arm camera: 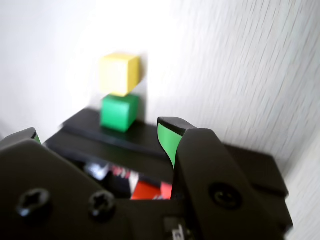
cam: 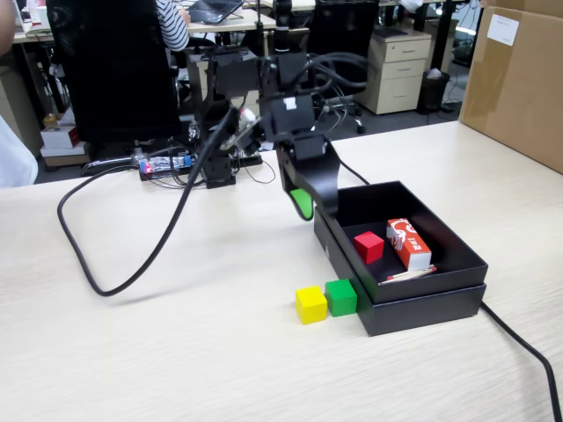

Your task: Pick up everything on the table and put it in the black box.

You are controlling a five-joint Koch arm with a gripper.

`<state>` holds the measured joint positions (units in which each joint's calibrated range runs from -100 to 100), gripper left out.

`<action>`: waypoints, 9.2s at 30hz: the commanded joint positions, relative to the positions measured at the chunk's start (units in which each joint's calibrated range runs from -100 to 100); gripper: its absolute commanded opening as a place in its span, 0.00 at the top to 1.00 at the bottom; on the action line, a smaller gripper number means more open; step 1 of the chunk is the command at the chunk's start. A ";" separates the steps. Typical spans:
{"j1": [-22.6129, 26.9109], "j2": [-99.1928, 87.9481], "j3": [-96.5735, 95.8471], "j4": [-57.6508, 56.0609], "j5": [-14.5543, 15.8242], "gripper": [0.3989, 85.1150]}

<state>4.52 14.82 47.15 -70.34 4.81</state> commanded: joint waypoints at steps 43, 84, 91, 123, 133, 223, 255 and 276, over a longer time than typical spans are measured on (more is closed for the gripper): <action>2.20 -6.50 13.78 -5.29 -1.27 0.99; 11.87 -0.77 12.15 -5.21 1.56 0.50; 5.18 -16.83 10.69 -5.21 1.56 0.46; 1.76 30.33 26.20 3.95 1.12 0.47; 1.81 34.35 28.74 3.95 0.15 0.78; -4.30 -101.17 -87.40 27.97 -2.83 0.43; -6.35 -114.13 -142.16 67.54 -9.04 0.44; -6.40 -114.13 -142.61 67.54 -9.43 0.43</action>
<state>-1.88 -99.74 -93.34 -1.59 -3.93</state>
